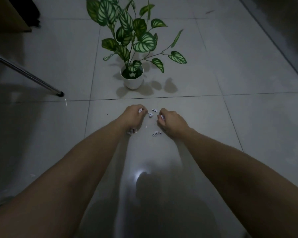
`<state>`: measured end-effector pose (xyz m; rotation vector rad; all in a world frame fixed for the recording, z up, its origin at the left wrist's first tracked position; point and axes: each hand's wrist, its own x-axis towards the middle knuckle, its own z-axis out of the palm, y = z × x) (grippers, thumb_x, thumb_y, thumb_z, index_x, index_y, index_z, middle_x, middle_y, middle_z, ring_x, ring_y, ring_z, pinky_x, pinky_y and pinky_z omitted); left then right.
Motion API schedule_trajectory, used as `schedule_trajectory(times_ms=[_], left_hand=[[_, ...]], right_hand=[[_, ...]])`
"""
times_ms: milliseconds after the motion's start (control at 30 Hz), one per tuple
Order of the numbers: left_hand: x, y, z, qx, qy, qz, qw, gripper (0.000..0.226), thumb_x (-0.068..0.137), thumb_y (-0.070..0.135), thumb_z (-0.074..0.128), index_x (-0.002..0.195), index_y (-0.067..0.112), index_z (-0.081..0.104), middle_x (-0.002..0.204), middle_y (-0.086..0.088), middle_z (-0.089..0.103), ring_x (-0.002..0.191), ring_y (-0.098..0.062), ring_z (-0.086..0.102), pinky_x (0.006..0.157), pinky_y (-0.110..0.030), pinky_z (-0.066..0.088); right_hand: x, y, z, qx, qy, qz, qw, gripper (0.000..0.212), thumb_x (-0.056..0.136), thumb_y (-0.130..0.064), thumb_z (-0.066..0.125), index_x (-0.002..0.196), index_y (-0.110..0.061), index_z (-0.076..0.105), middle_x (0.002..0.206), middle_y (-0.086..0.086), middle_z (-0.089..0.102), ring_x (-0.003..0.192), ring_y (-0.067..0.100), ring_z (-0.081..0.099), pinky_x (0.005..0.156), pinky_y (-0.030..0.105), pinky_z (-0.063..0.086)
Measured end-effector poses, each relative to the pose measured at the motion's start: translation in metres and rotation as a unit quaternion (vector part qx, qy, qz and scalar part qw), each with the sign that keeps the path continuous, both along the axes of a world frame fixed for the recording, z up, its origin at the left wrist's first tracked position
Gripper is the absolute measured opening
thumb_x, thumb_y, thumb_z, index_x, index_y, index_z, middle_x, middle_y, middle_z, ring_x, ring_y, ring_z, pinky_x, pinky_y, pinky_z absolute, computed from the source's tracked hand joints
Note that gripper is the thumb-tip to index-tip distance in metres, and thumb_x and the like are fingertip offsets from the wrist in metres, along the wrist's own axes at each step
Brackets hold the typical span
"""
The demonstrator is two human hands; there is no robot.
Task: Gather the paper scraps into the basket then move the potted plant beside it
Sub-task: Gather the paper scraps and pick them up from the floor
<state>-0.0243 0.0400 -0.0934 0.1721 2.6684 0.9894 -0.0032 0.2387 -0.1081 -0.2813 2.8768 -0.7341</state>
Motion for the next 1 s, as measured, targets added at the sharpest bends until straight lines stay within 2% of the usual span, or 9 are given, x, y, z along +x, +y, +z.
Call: schedule_trajectory(times_ms=[100, 200, 333, 400, 500, 600, 733, 900, 1000], left_hand=[[-0.001, 0.002, 0.009, 0.005, -0.030, 0.021, 0.999, 0.036, 0.095, 0.035, 0.053, 0.070, 0.010, 0.062, 0.078, -0.011, 0.064, 0.079, -0.029, 0.057, 0.067, -0.034, 0.040], [0.001, 0.003, 0.018, 0.042, -0.072, 0.101, 0.991, 0.056, 0.092, 0.058, 0.046, 0.053, 0.018, 0.041, 0.055, -0.003, 0.048, 0.057, -0.022, 0.046, 0.054, -0.032, 0.033], [0.000, 0.003, 0.018, 0.102, -0.108, 0.130, 0.980, 0.048, 0.097, 0.038, 0.046, 0.056, 0.016, 0.058, 0.061, -0.004, 0.059, 0.060, -0.023, 0.051, 0.057, -0.029, 0.038], [0.001, 0.002, 0.017, 0.171, -0.148, 0.150, 0.963, 0.038, 0.099, 0.029, 0.048, 0.074, 0.010, 0.071, 0.064, -0.003, 0.064, 0.054, -0.015, 0.053, 0.052, -0.024, 0.041], [0.003, 0.002, 0.016, 0.236, -0.166, 0.162, 0.944, 0.024, 0.098, 0.017, 0.053, 0.099, 0.002, 0.071, 0.062, 0.002, 0.065, 0.045, -0.003, 0.055, 0.044, -0.016, 0.041], [0.001, 0.003, 0.014, 0.175, -0.130, 0.161, 0.963, 0.030, 0.097, 0.029, 0.054, 0.084, 0.012, 0.075, 0.070, 0.004, 0.067, 0.060, -0.005, 0.058, 0.058, -0.020, 0.044], [-0.006, 0.009, 0.014, 0.129, -0.124, 0.174, 0.968, 0.055, 0.092, 0.053, 0.052, 0.051, 0.017, 0.060, 0.048, 0.001, 0.053, 0.052, -0.019, 0.048, 0.055, -0.027, 0.037], [-0.012, 0.019, 0.006, 0.139, -0.115, 0.152, 0.972, 0.034, 0.097, 0.033, 0.052, 0.076, 0.018, 0.074, 0.075, -0.002, 0.070, 0.069, -0.015, 0.059, 0.065, -0.027, 0.043], [-0.014, 0.023, 0.005, 0.099, -0.094, 0.149, 0.979, 0.040, 0.095, 0.037, 0.052, 0.065, 0.021, 0.073, 0.076, 0.002, 0.071, 0.074, -0.012, 0.060, 0.074, -0.028, 0.043]], right_hand=[[0.001, 0.007, 0.003, -0.035, -0.029, -0.036, 0.998, 0.016, 0.093, -0.034, 0.046, 0.095, -0.022, 0.055, 0.091, 0.015, 0.068, 0.081, 0.037, 0.061, 0.067, 0.038, 0.049], [0.000, 0.009, 0.009, -0.083, -0.057, -0.070, 0.992, 0.035, 0.093, -0.043, 0.047, 0.068, -0.019, 0.055, 0.068, 0.006, 0.063, 0.072, 0.031, 0.060, 0.068, 0.039, 0.051], [-0.001, 0.007, 0.016, -0.118, -0.059, -0.141, 0.981, 0.060, 0.093, -0.052, 0.049, 0.051, -0.010, 0.043, 0.049, 0.005, 0.049, 0.057, 0.024, 0.049, 0.057, 0.033, 0.039], [-0.002, 0.006, 0.016, -0.183, -0.063, -0.182, 0.964, 0.052, 0.096, -0.044, 0.050, 0.056, -0.010, 0.051, 0.052, 0.003, 0.049, 0.052, 0.015, 0.046, 0.050, 0.023, 0.038], [-0.006, 0.009, 0.018, -0.251, -0.059, -0.227, 0.939, 0.040, 0.098, -0.035, 0.051, 0.074, -0.005, 0.065, 0.060, 0.002, 0.059, 0.045, 0.000, 0.051, 0.041, 0.008, 0.035], [-0.009, 0.014, 0.018, -0.298, -0.078, -0.245, 0.919, 0.041, 0.097, -0.037, 0.053, 0.073, -0.008, 0.068, 0.053, 0.004, 0.059, 0.041, 0.012, 0.054, 0.048, 0.020, 0.043], [-0.010, 0.017, 0.013, -0.366, -0.109, -0.264, 0.885, 0.041, 0.094, -0.039, 0.058, 0.065, -0.013, 0.068, 0.057, 0.003, 0.065, 0.038, 0.013, 0.050, 0.043, 0.020, 0.041], [-0.010, 0.021, 0.015, -0.353, -0.152, -0.274, 0.882, 0.052, 0.089, -0.056, 0.056, 0.057, -0.015, 0.056, 0.044, -0.004, 0.049, 0.041, 0.016, 0.042, 0.043, 0.019, 0.033], [-0.010, 0.024, 0.018, -0.268, -0.139, -0.270, 0.914, 0.062, 0.086, -0.064, 0.052, 0.047, -0.018, 0.037, 0.045, -0.001, 0.040, 0.047, 0.020, 0.036, 0.052, 0.028, 0.030]])
